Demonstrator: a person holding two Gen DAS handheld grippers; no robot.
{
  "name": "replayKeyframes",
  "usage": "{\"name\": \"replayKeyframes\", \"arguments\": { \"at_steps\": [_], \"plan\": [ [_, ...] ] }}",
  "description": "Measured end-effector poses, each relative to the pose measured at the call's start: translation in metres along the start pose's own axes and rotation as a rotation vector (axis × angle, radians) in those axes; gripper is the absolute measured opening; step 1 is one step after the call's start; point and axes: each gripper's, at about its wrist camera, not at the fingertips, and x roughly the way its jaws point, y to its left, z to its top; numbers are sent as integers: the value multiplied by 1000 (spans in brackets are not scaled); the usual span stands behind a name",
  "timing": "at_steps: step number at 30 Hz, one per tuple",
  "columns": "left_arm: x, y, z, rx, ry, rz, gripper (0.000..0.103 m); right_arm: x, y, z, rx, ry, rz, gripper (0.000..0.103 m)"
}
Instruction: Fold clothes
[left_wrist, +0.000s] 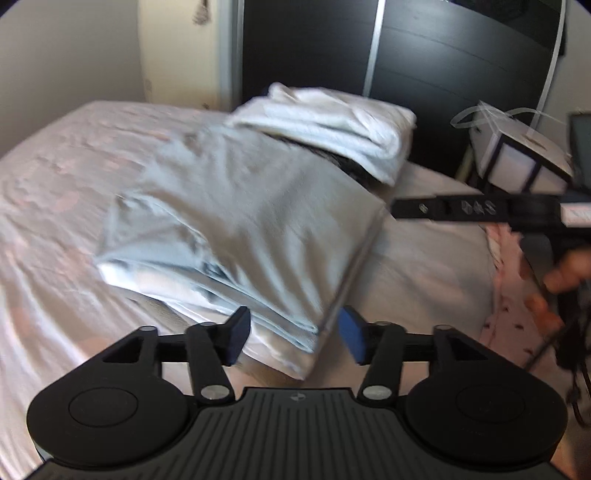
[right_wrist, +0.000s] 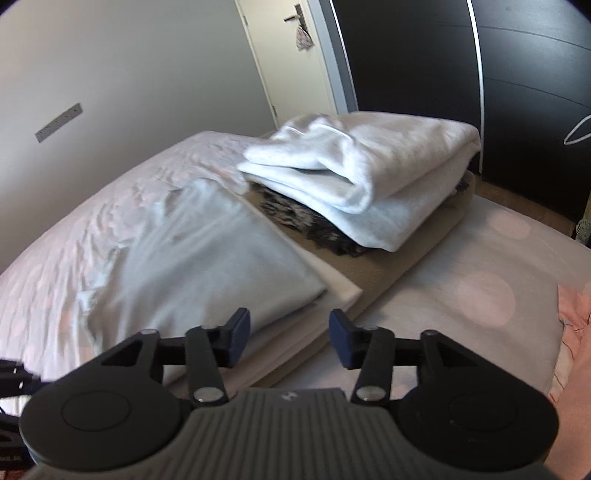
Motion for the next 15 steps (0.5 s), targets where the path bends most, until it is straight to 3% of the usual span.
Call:
{"name": "replayKeyframes", "arguments": {
  "at_steps": [3, 6, 8, 12, 15],
  "plan": [
    [-23, 1, 9, -11, -71, 71, 54, -22, 19, 2, -15, -34, 35, 67],
    [-44, -1, 16, -17, -121, 149, 62, -42, 36, 6, -22, -62, 60, 74],
    [-56, -4, 20, -20, -142, 196, 63, -52, 44, 7, -16, -62, 69, 87],
    [-76, -11, 24, -17, -185, 265, 73, -69, 59, 9, -6, -40, 76, 90],
    [-86, -15, 25, -18, -195, 254, 73, -80, 71, 9, -23, -38, 29, 91]
  ]
}}
